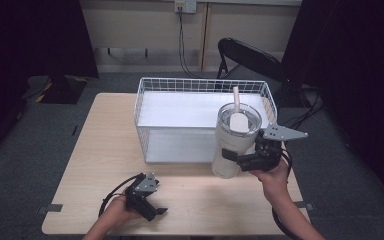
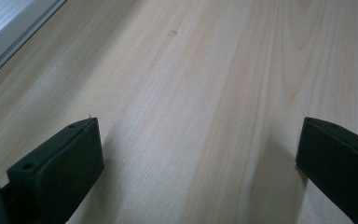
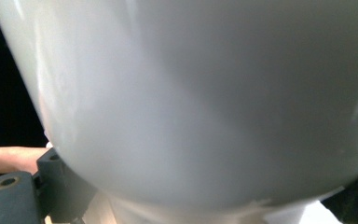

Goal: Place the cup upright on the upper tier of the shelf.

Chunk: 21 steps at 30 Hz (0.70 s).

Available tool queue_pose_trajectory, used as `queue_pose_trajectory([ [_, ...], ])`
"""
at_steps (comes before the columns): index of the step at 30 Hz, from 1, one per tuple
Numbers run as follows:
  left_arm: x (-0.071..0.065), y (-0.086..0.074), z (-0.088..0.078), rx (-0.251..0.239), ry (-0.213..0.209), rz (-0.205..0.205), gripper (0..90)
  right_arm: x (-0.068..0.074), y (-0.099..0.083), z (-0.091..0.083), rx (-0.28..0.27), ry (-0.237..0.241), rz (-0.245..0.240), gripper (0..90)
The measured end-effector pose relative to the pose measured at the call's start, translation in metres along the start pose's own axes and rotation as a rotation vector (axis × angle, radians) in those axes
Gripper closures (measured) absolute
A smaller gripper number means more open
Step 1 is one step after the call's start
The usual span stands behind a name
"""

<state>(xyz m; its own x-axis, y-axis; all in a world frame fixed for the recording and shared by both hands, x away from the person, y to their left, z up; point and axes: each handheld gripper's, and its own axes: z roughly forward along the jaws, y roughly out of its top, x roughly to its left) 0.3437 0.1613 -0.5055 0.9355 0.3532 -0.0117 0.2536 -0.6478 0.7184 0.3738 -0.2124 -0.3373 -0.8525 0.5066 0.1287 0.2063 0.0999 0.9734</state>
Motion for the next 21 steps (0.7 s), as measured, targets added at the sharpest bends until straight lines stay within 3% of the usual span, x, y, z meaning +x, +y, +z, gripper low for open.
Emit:
queue_pose_trajectory([
  [21, 0.000, 0.000, 0.000, -0.001, -0.001, 0.000, 0.0, -0.002, 0.043, 0.002, 0.007, 0.026, 0.005, 8.8],
])
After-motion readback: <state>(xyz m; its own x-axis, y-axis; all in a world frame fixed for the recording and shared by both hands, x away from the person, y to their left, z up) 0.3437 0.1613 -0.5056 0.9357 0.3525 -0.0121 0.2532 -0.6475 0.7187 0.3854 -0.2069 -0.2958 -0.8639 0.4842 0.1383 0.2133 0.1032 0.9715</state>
